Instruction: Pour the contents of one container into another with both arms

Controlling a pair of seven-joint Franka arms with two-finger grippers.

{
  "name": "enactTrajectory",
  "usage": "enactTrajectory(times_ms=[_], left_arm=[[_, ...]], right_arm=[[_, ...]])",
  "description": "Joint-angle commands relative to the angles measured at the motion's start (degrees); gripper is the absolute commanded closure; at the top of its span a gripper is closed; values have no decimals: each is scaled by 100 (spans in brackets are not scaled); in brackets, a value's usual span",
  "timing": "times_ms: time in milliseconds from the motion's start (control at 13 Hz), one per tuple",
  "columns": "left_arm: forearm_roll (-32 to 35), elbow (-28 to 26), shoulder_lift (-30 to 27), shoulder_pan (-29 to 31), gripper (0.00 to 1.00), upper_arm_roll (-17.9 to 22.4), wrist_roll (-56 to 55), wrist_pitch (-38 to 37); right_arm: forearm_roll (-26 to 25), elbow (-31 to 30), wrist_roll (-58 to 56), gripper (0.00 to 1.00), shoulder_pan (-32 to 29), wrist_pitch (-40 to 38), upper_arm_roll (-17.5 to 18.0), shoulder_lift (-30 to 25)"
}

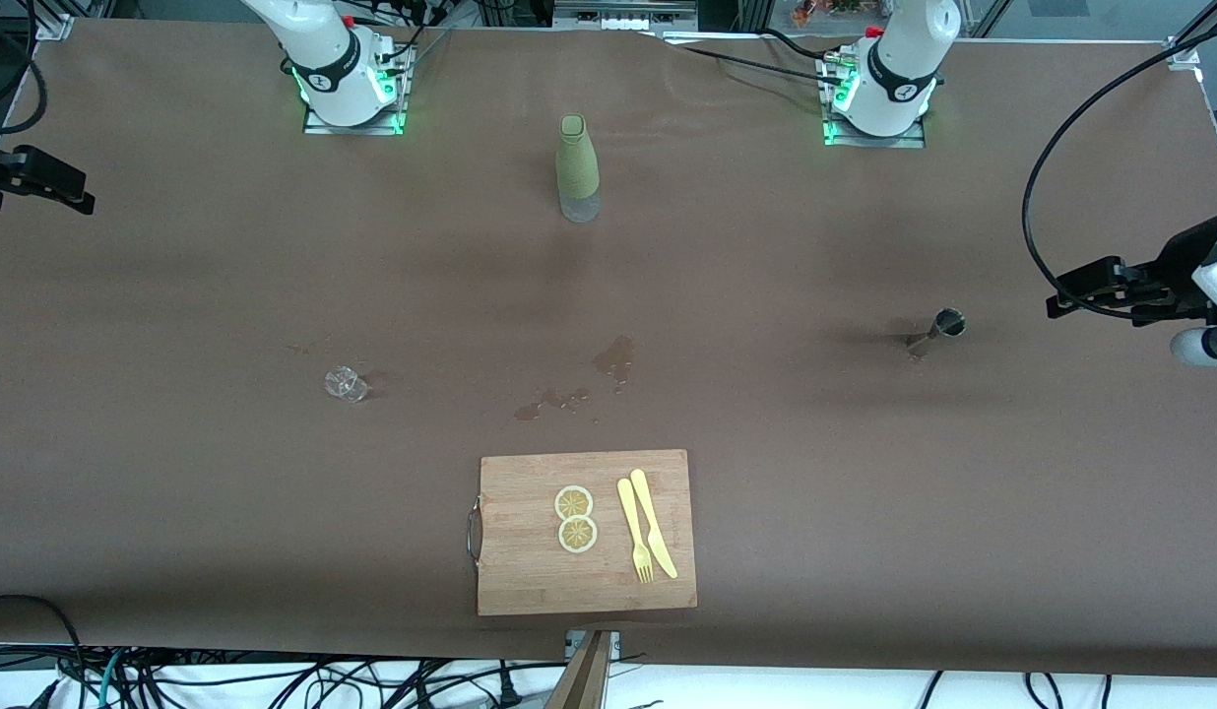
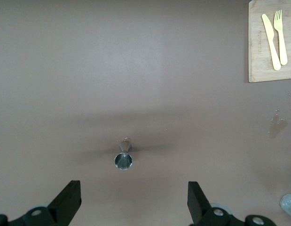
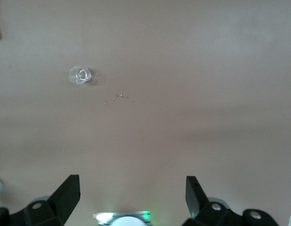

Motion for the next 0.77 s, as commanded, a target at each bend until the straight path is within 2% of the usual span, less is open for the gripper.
enactTrajectory(times_ms=[0,154,462,692], left_arm=[[292,-248,-466,-144,0,44,-138,-123],[476,-302,-520,-223,0,35,-147,-106],[486,-311,-503,-188,0,70,-541,0],[459,-311,-485,-179,0,70,-631,0]], right_arm=[[517,-222,458,0,110,603,-91,41],[591,-364,230,0,145,1045,-30,24],[538,-443,211,0,207,959,49,94],[538,-249,202,0,259,871,85,252]])
